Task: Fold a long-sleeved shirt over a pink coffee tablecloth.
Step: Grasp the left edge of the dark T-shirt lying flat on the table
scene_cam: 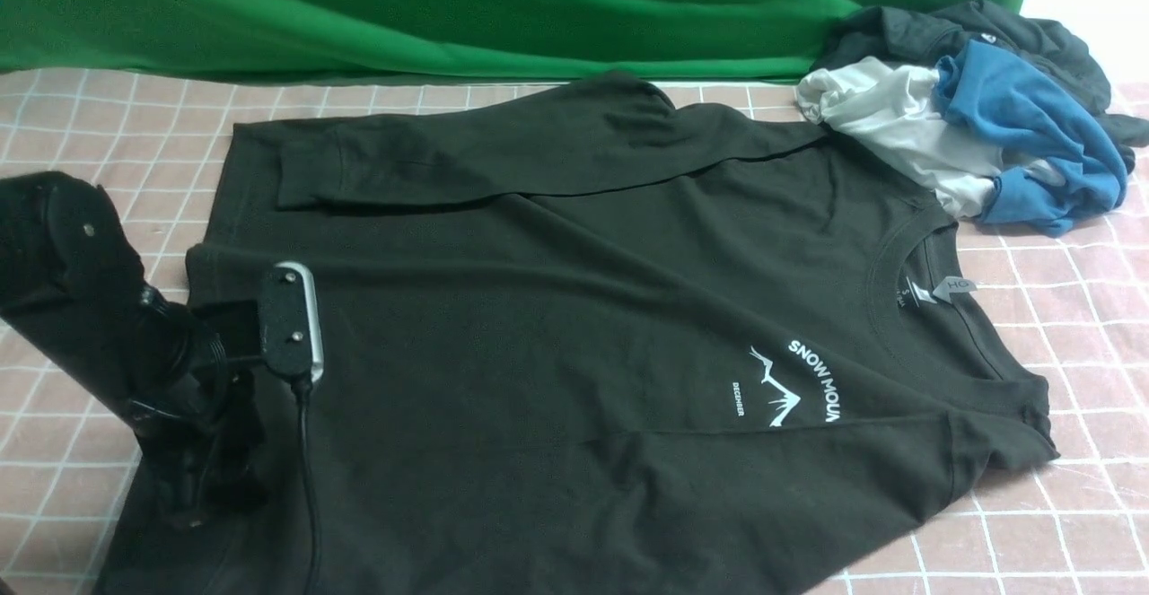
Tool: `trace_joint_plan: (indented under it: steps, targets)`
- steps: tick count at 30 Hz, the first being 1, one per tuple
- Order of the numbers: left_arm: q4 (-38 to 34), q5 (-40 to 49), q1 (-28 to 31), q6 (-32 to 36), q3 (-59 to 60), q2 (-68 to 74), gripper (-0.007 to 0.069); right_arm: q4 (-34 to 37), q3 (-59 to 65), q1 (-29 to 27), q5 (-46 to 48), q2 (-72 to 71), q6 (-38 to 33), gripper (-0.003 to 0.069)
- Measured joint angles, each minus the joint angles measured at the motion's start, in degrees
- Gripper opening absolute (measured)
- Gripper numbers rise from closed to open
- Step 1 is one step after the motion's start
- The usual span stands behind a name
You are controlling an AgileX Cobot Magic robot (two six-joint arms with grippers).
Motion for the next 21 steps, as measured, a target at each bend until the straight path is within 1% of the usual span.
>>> trace_joint_plan:
  steps: [4, 7, 8, 9, 10, 11, 12, 13, 16, 17, 21]
  targets:
    - [-0.1, -3.0, 0.0, 1.0, 2.8, -0.1, 0.0385, 0.0, 0.0, 0.0, 0.0, 0.0, 0.0, 0.0239]
    - [-0.1, -4.8, 0.0, 1.7, 4.7, -1.1, 0.0318, 0.0, 0.0, 0.0, 0.0, 0.0, 0.0, 0.0239]
    - [-0.1, -4.9, 0.0, 1.7, 4.8, -1.2, 0.0314, 0.0, 0.0, 0.0, 0.0, 0.0, 0.0, 0.0239]
    - [-0.2, -4.8, 0.0, 1.7, 5.0, -1.3, 0.0271, 0.0, 0.0, 0.0, -0.1, 0.0, 0.0, 0.0239]
    - [-0.2, -4.7, 0.0, 1.7, 5.1, -1.3, 0.0265, 0.0, 0.0, 0.0, -0.1, 0.0, 0.0, 0.0239]
    - [-0.2, -4.3, -0.1, 1.5, 5.1, -1.3, 0.0223, 0.0, 0.0, 0.0, -0.1, 0.0, 0.0, 0.0239]
    - [-0.2, -4.1, -0.1, 1.2, 5.1, -1.4, 0.0204, 0.0, 0.0, 0.0, -0.1, 0.0, 0.0, 0.0239]
    - [-0.2, -3.6, -0.1, 0.4, 5.1, -1.6, 0.0145, 0.0, 0.0, 0.0, -0.1, 0.0, 0.0, 0.0239]
    - [-0.2, -3.7, -0.1, 0.0, 5.4, -2.0, 0.0085, 0.0, 0.0, 0.0, -0.2, 0.0, 0.0, 0.0239]
    - [0.3, -4.2, -0.1, -0.1, 5.7, -2.8, 0.0048, 0.0, 0.0, 0.0, -0.2, 0.0, 0.0, 0.0239]
    - [1.9, -4.5, 0.0, -0.1, 6.1, -4.1, 0.0039, 0.0, 0.0, 0.0, -0.3, 0.0, 0.0, 0.0239]
